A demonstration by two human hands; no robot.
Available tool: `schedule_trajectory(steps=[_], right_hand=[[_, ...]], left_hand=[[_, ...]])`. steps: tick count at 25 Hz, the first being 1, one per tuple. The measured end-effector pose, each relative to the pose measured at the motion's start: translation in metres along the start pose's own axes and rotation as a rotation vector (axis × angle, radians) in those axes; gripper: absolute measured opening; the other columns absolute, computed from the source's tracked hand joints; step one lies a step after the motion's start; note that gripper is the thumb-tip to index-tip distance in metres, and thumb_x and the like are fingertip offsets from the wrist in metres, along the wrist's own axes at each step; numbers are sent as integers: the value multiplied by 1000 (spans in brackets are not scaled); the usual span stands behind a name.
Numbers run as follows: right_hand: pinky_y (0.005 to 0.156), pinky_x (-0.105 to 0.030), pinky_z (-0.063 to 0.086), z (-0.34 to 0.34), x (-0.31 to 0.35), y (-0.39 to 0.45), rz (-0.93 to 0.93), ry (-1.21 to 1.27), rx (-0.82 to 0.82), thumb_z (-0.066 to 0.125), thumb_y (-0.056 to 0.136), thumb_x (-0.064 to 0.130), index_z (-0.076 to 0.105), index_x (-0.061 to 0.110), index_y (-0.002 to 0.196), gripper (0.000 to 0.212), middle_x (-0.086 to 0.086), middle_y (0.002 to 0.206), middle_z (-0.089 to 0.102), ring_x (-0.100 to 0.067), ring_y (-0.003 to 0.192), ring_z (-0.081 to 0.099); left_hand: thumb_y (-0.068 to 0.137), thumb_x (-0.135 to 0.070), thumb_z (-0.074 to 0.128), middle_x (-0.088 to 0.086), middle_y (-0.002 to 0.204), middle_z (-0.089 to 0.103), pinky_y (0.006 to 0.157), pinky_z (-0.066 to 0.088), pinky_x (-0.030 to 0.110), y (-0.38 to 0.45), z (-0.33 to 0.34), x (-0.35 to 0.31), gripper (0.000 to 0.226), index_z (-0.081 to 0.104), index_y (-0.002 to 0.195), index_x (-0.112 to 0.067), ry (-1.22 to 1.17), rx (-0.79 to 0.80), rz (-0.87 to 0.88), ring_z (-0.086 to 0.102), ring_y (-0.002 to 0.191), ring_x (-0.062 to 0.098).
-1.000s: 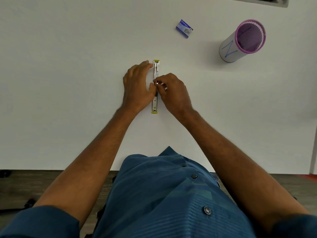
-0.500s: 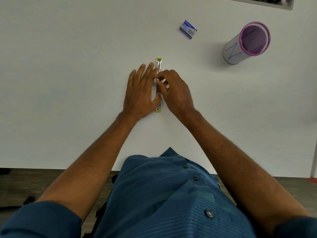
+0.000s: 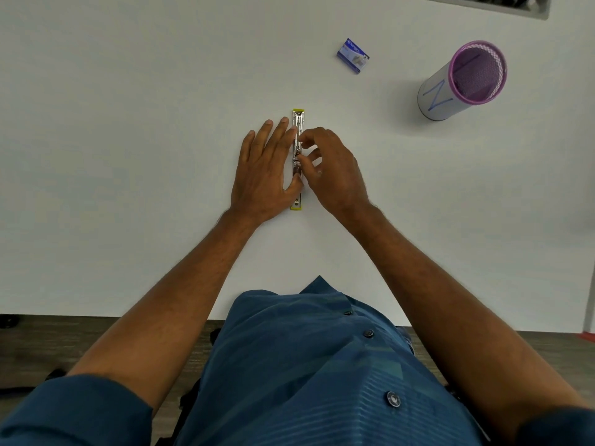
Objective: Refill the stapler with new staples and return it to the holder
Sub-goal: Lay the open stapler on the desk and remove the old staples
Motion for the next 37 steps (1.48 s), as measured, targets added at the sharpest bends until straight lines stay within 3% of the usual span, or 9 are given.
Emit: schedule_trajectory(steps=[4,9,13,16,18,25,30,34,37], right_hand=[[72,-22,56,-30,-15,-6,32,110,-140,60,94,4,61,15,117,26,2,112,64,-9,87,64],[77,-42,60,-80,-87,-39,298,213,-393,50,95,8,63,17,107,20,-1,109,66,-22,89,67],[81,-32,58,-77,-118,-69,408,169,-343,56,97,19,65,20,105,11,2,105,68,-13,87,67],[79,-15,53,-64,-111,-81,354,112,-283,60,96,18,65,24,103,10,5,103,67,-1,85,63],[79,-12,50,-56,-105,-82,313,64,-235,62,95,18,66,22,106,12,4,104,65,-4,84,61],[83,-5,38,-44,-84,-86,182,-56,-138,49,84,-10,64,6,117,40,-10,109,61,-12,96,54],[77,-3,37,-46,-86,-97,245,-60,-183,56,89,0,65,8,116,30,-8,109,60,-9,88,52],[78,-21,47,-44,-87,-97,214,-136,-147,65,95,19,68,12,112,19,-5,105,63,-11,85,56],[74,-23,44,-45,-86,-93,193,-180,-151,65,96,26,69,14,105,15,-2,100,62,-9,82,54]], left_hand=[[90,-46,52,6,168,24,128,10,48,-2,-1,0,80,27,159,-14,-21,-10,4,17,157,27],[91,-36,50,4,166,30,128,10,45,-6,-11,2,74,29,157,-12,-153,-72,-4,22,155,26],[98,-25,43,8,162,37,127,18,45,-9,-18,4,57,40,153,-8,-225,-140,-12,30,152,27],[100,-22,39,8,162,37,127,18,42,-10,-19,10,52,44,150,-9,-159,-161,-101,30,152,26],[100,-23,36,8,163,35,128,17,41,-11,-17,13,52,44,150,-10,-68,-147,-156,28,153,27],[101,-27,33,7,167,26,127,15,46,-21,-11,12,54,38,153,-13,112,-67,-197,21,156,29],[101,-27,31,7,168,25,127,15,45,-19,-12,12,55,37,153,-13,135,-55,-208,20,156,29],[100,-28,31,7,167,26,127,16,46,-20,-12,12,55,38,153,-13,136,-53,-210,21,156,29],[100,-28,31,7,167,26,127,16,46,-19,-12,12,55,38,153,-13,138,-58,-208,22,155,29]])
Point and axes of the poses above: each hand's wrist, its own y-axis towards the middle knuckle, its own z-axis out of the palm, x = y × z, the point moved 10 cm from there along y, towards the middle knuckle
